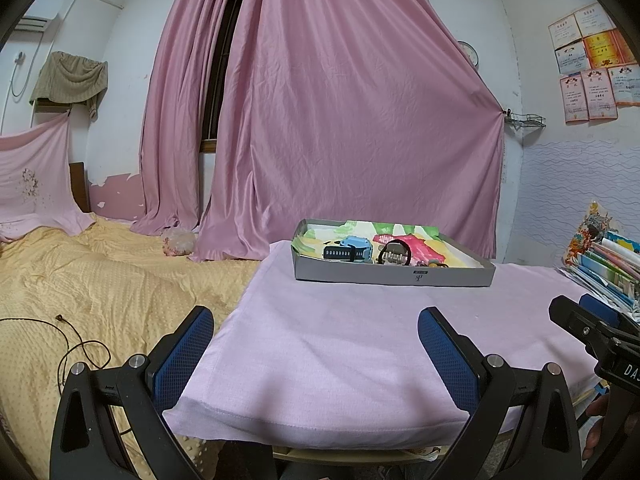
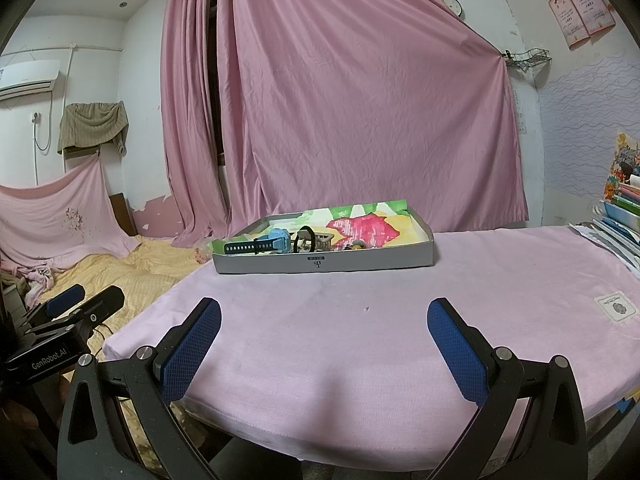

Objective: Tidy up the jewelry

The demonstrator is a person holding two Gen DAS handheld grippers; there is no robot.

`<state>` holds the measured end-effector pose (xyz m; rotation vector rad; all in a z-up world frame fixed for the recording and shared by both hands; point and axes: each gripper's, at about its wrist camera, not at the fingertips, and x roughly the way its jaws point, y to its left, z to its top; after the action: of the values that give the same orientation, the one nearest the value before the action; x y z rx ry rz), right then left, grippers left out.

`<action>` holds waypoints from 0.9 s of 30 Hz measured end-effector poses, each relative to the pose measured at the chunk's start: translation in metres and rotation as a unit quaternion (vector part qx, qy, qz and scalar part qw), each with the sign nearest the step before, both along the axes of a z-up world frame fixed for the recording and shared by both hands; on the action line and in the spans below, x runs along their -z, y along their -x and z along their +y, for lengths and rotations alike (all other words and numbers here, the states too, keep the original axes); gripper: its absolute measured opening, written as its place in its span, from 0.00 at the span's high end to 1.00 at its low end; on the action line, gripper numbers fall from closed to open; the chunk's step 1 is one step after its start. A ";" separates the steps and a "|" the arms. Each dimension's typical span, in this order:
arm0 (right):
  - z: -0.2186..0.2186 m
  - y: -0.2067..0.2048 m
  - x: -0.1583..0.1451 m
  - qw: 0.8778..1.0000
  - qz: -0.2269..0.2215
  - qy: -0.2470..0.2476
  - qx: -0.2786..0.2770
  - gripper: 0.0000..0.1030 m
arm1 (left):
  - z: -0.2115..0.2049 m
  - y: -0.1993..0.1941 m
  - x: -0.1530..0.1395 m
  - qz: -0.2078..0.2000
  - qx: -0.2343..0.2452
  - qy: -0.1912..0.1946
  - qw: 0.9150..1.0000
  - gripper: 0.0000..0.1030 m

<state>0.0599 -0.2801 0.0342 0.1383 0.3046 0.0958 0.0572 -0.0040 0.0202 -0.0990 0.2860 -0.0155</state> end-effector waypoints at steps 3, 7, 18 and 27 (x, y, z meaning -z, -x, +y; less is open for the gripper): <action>0.001 0.001 -0.001 1.000 0.000 -0.001 0.000 0.01 | 0.001 0.000 0.000 0.000 0.004 0.001 1.000 0.00; 0.001 0.000 0.000 1.000 0.002 -0.001 -0.001 0.01 | 0.006 0.001 0.003 0.001 0.005 0.003 1.000 0.00; 0.000 -0.001 0.000 1.000 0.005 -0.002 -0.001 0.01 | 0.008 0.000 0.006 0.004 -0.001 0.006 1.000 0.00; 0.000 -0.006 0.002 1.000 0.011 -0.002 0.000 0.02 | 0.005 -0.007 0.009 0.010 -0.007 0.002 1.000 0.01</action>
<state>0.0664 -0.2802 0.0320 0.1439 0.3271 0.0950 0.0644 0.0011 0.0114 -0.1062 0.3048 -0.0013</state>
